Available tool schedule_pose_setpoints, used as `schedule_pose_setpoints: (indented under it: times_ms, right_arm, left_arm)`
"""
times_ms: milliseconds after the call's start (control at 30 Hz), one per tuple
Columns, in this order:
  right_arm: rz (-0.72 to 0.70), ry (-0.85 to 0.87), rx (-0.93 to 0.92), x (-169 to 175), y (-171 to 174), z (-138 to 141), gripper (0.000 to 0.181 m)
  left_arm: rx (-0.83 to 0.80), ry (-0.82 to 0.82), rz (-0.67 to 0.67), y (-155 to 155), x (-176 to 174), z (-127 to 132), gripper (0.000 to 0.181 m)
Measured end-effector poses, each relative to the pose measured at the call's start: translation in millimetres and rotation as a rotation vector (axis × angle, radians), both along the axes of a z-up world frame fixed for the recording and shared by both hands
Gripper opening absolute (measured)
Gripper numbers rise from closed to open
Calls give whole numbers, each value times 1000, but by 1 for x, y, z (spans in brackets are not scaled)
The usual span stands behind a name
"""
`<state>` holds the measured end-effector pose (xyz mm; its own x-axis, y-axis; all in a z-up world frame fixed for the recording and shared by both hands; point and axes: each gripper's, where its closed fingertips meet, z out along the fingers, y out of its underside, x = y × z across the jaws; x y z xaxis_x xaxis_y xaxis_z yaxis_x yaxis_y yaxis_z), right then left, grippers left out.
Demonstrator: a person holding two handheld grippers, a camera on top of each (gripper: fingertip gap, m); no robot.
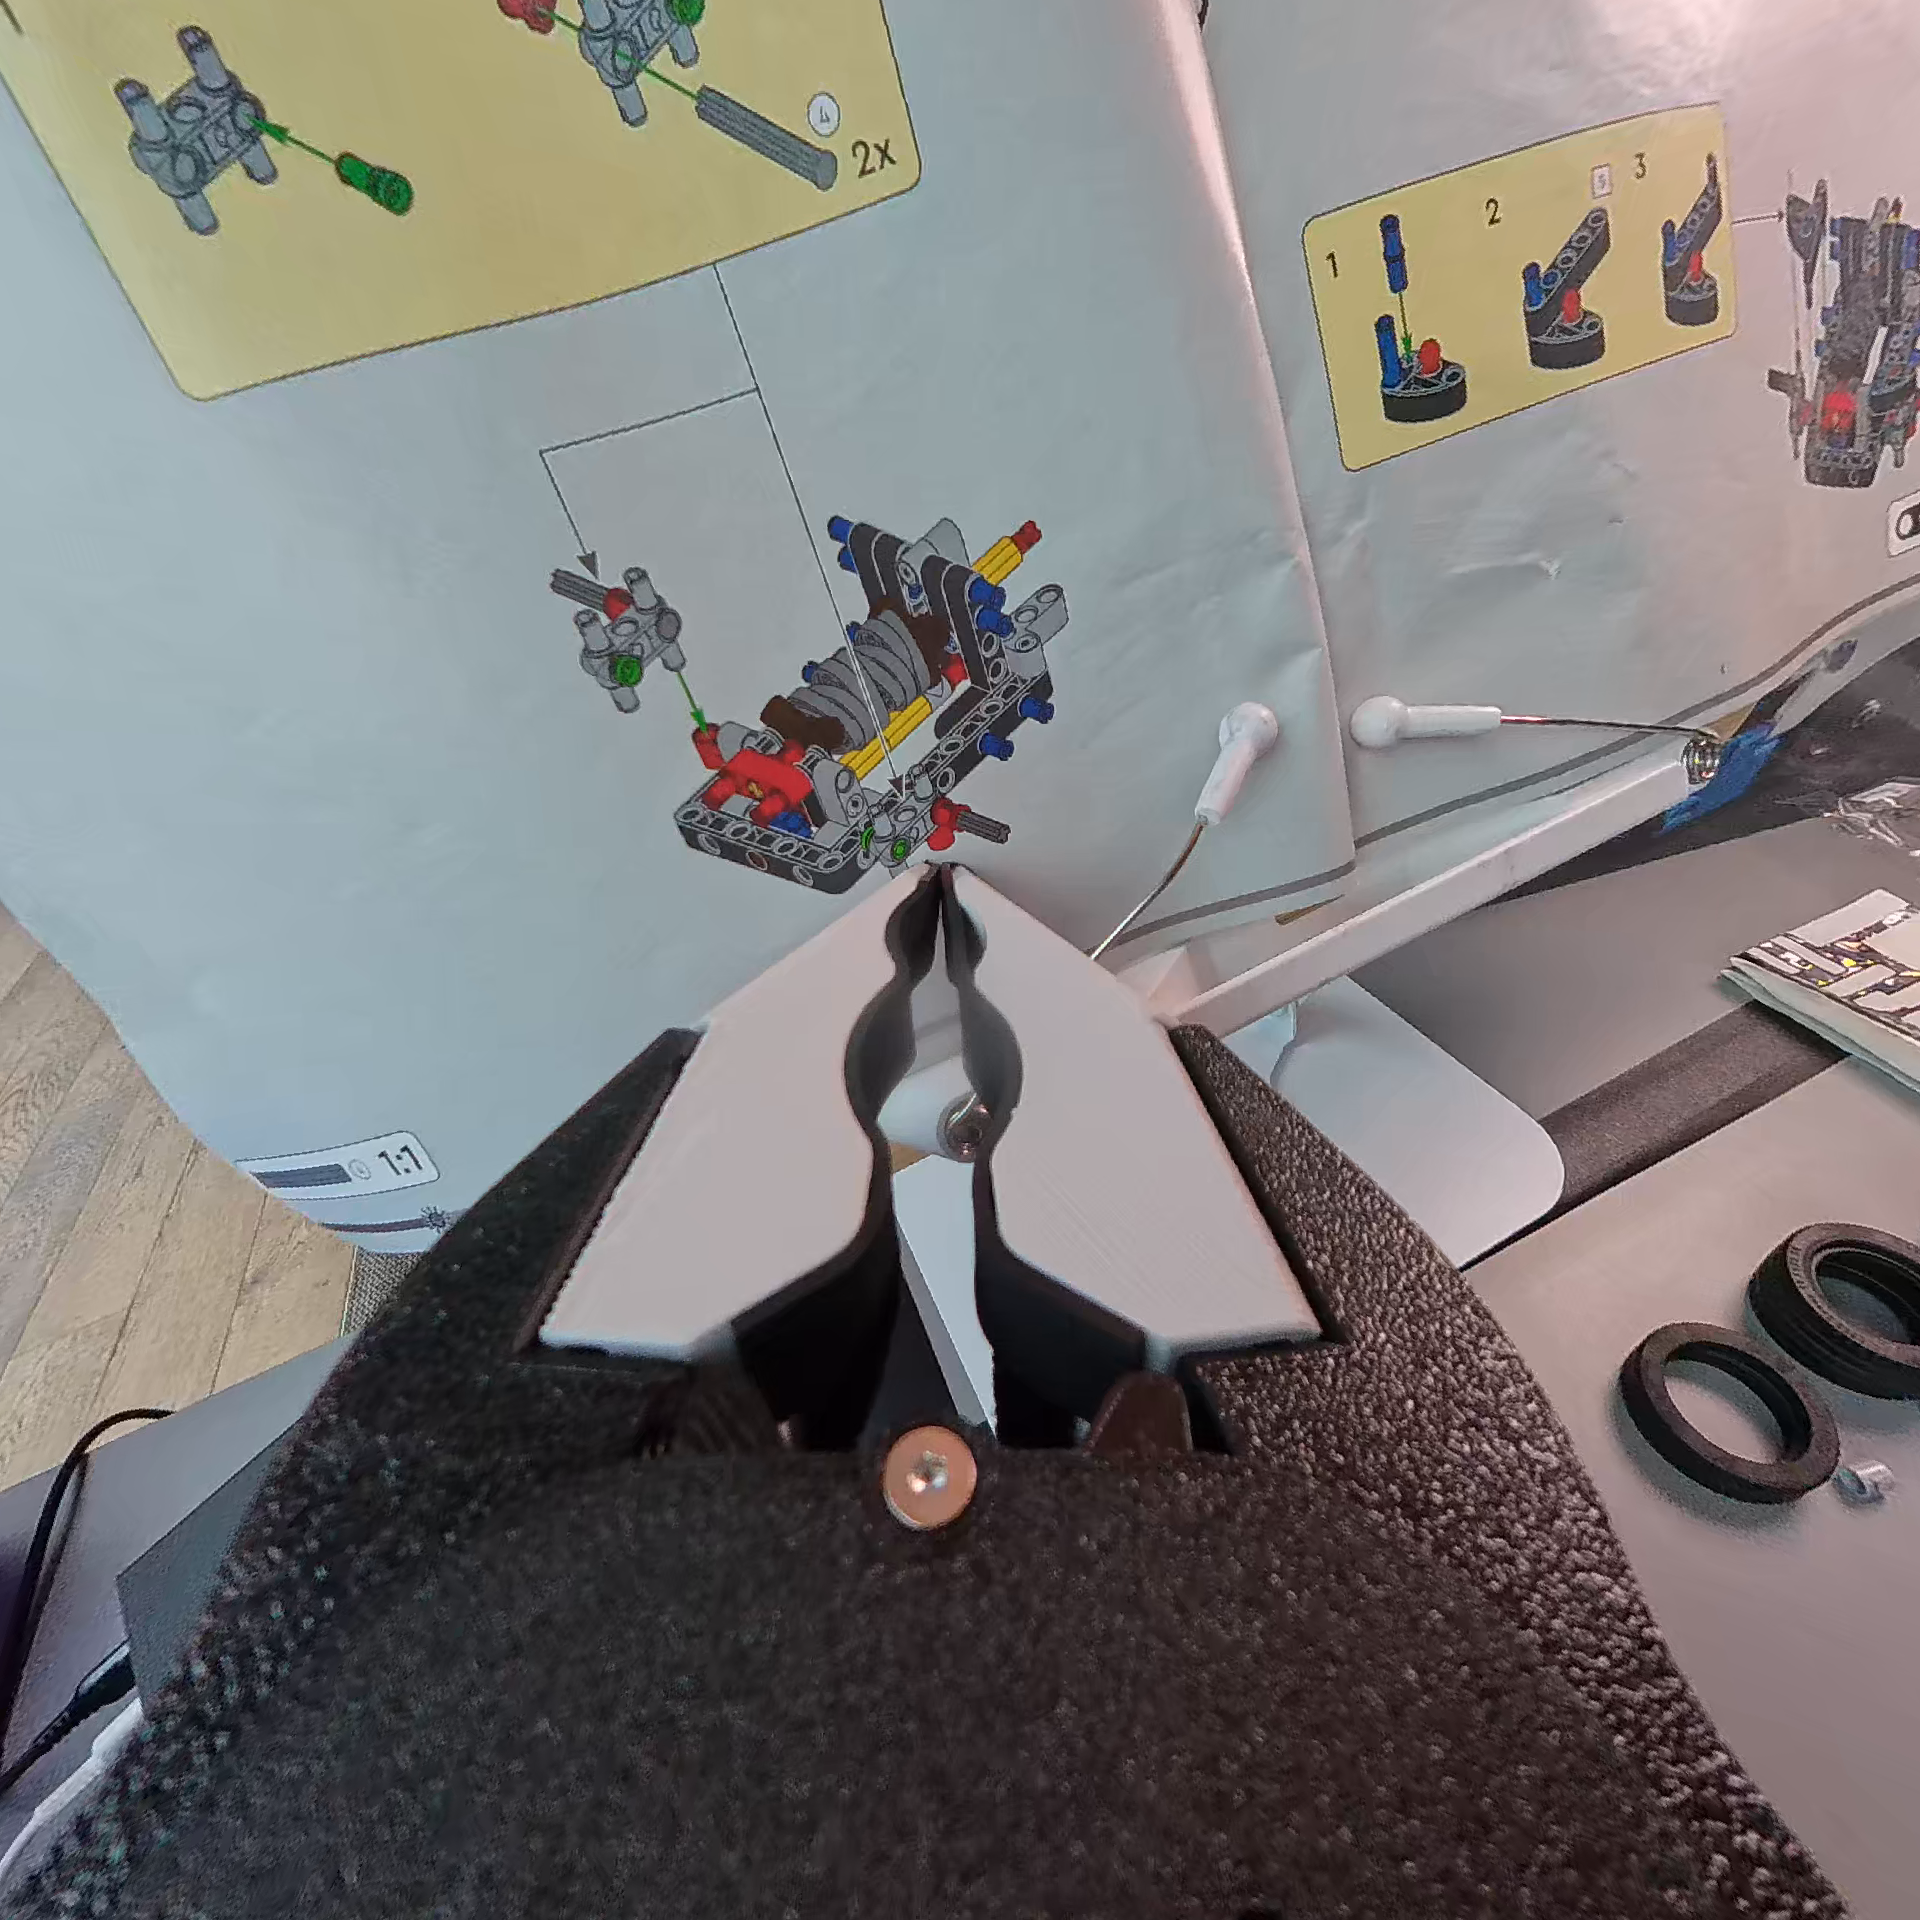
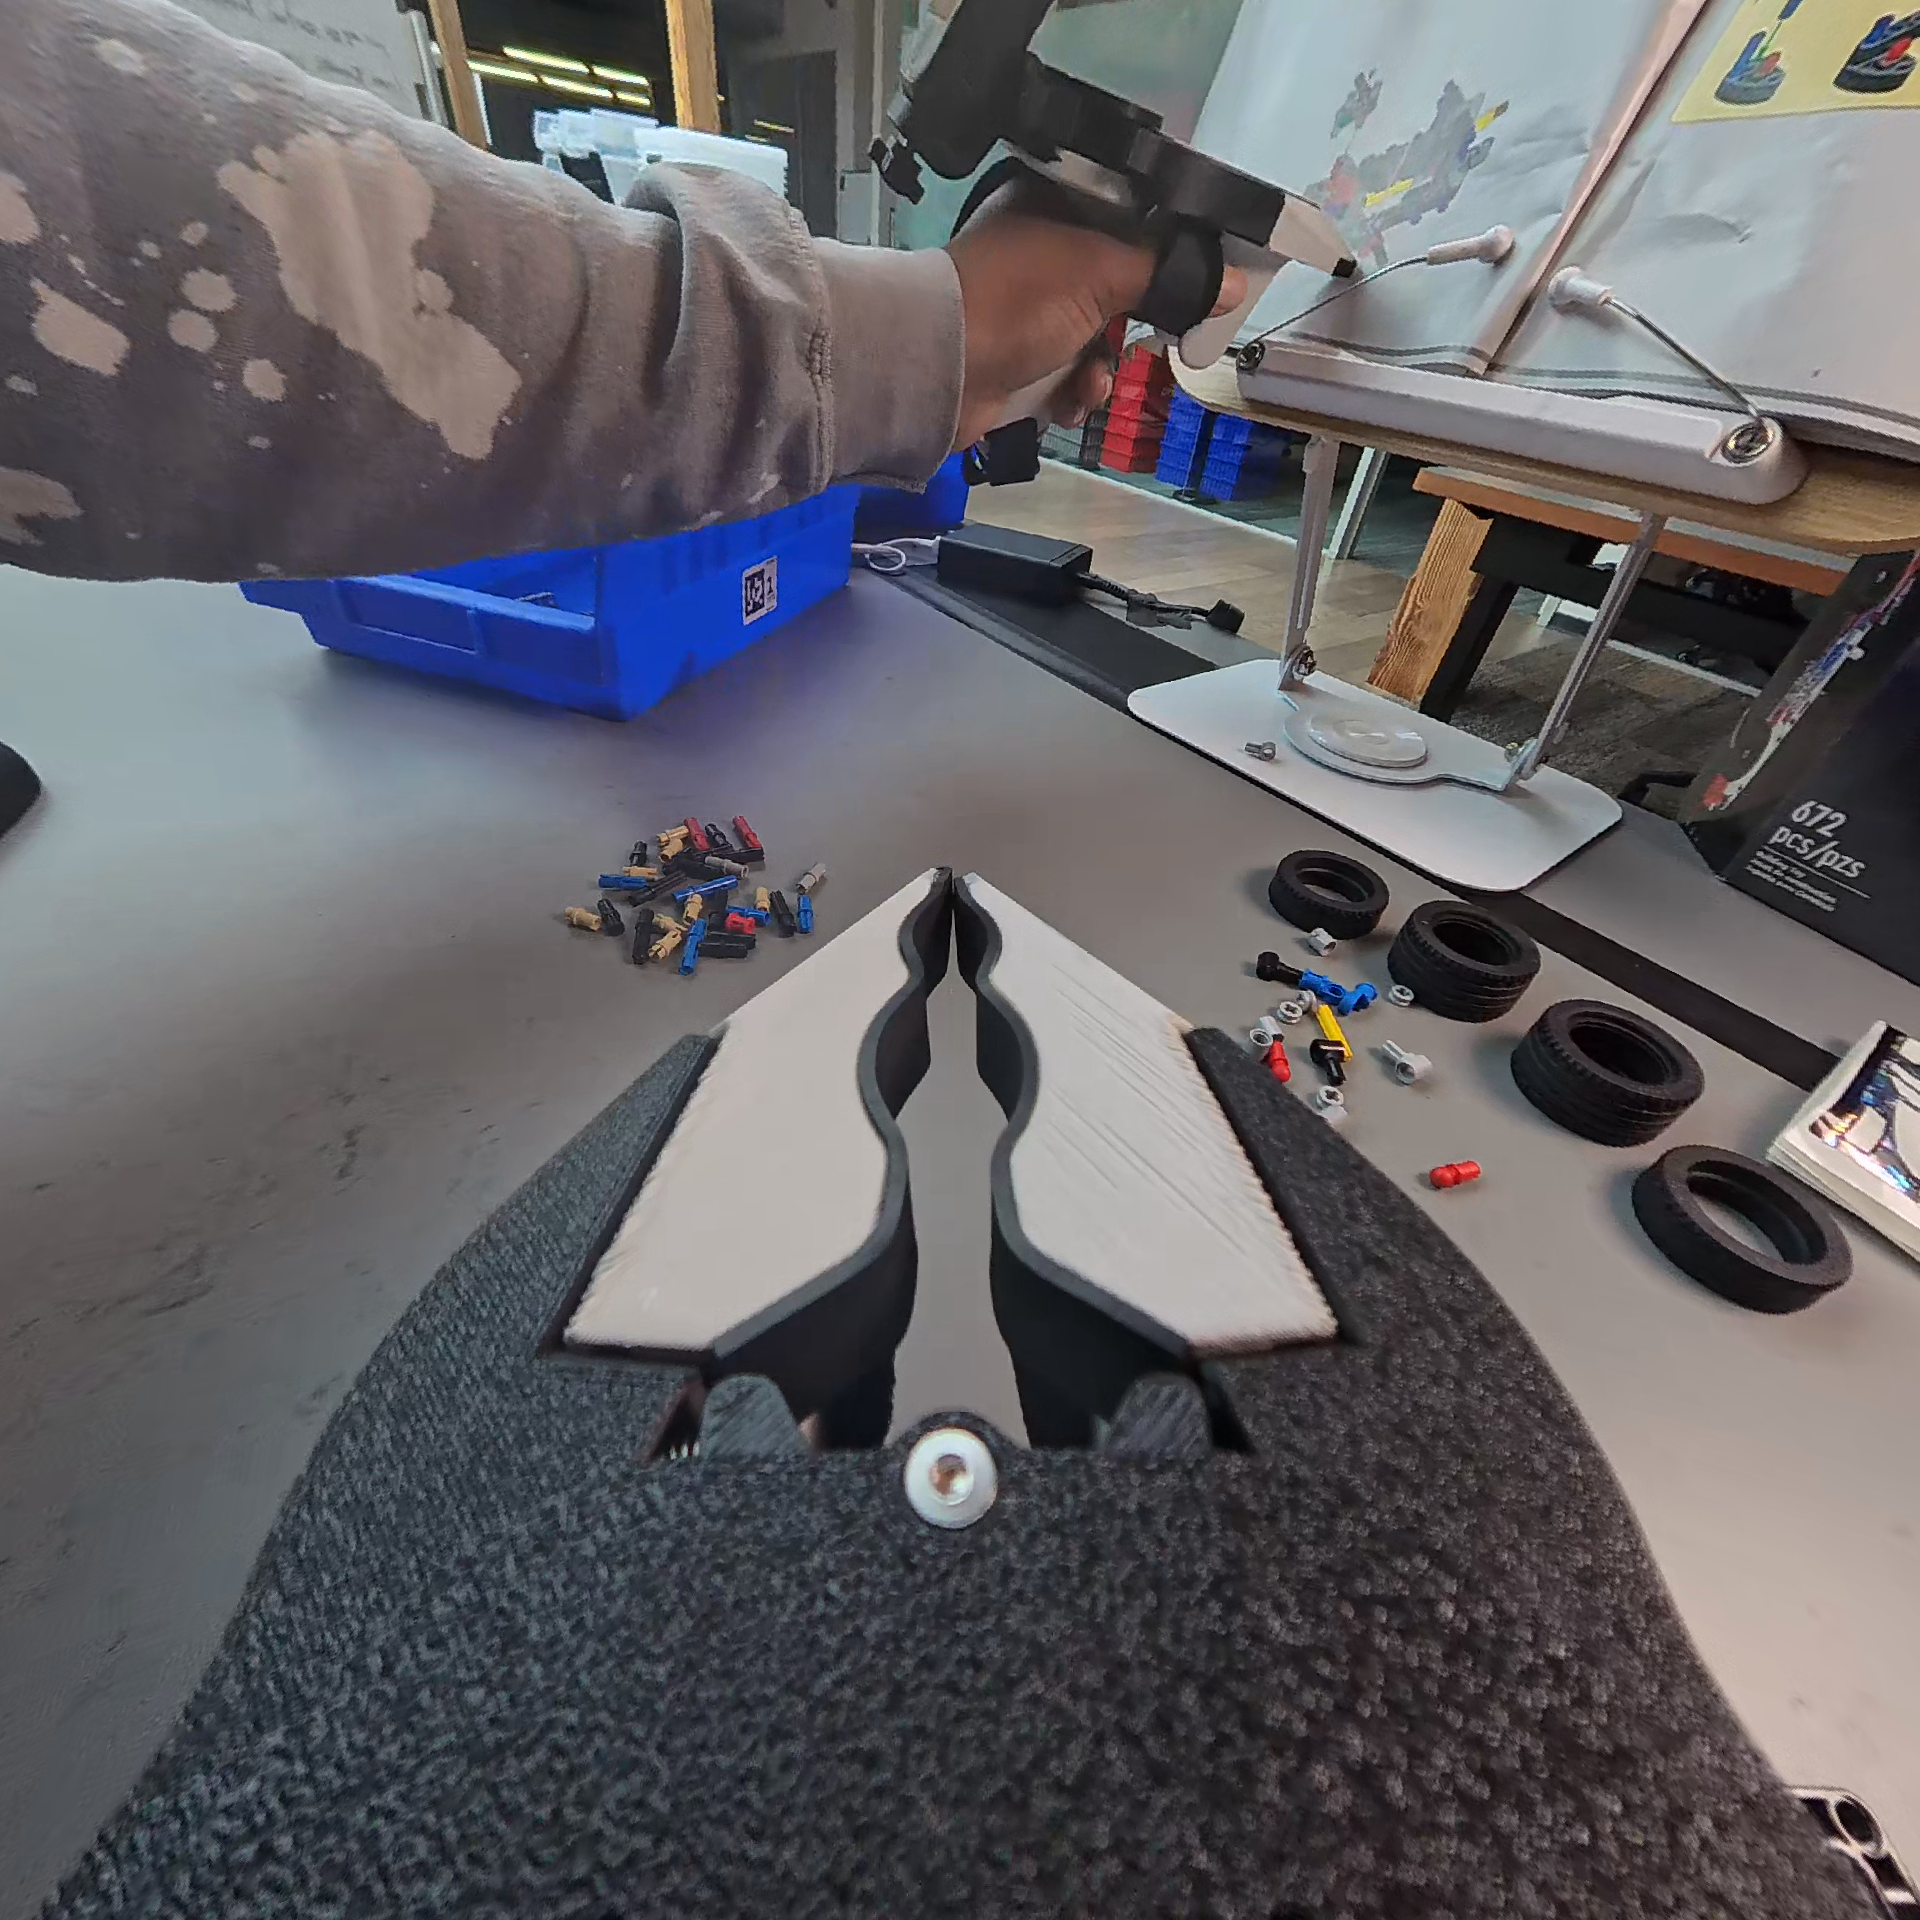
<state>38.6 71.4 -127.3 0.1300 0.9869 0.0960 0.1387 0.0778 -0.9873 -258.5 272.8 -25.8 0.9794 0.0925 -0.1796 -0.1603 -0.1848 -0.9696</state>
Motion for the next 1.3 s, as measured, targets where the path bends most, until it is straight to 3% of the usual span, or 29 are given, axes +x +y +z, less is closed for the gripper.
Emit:
schedule_pose_setpoints:
  times_ms: [300, 400, 567, 633, 733, 867, 933, 1000, 1067, 1167, 1300]
  right_arm:
    - [-10, 9, -4, 2, 3, 4, 0]
    - [-40, 47, 31, 16, 13, 28, 0]
    - [-279, 20, 163, 83, 72, 89, 1]
    - [-337, -73, 156, 115, 89, 95, 9]
    - [-361, -286, 79, 155, 103, 67, 42]
    - [-258, -574, -75, 190, 93, -12, 75]
    - [-236, -670, -135, 199, 94, -51, 83]
    - [-231, -729, -178, 201, 97, -77, 79]
    - [-196, -734, -161, 192, 95, -84, 61]
    - [-24, -747, -114, 164, 67, -80, 60]
    - [322, -755, 7, 112, -8, -75, 60]
  left_arm:
    - [27, -34, -10, -7, 1, 8, 0]
    - [111, -74, -18, -23, 9, 25, 0]
    - [187, -115, -201, -65, 74, 47, 7]
    - [162, -132, -313, -87, 111, 42, 11]
    - [42, -151, -461, -125, 160, 14, 14]
    - [-194, -269, -727, -187, 229, -47, 17]
    - [-270, -294, -806, -217, 253, -72, 19]
    - [-327, -283, -875, -244, 273, -91, 22]
    - [-369, -253, -917, -267, 285, -105, 24]
    - [-413, -178, -921, -292, 290, -119, 26]
    - [-423, -74, -902, -309, 290, -134, 33]
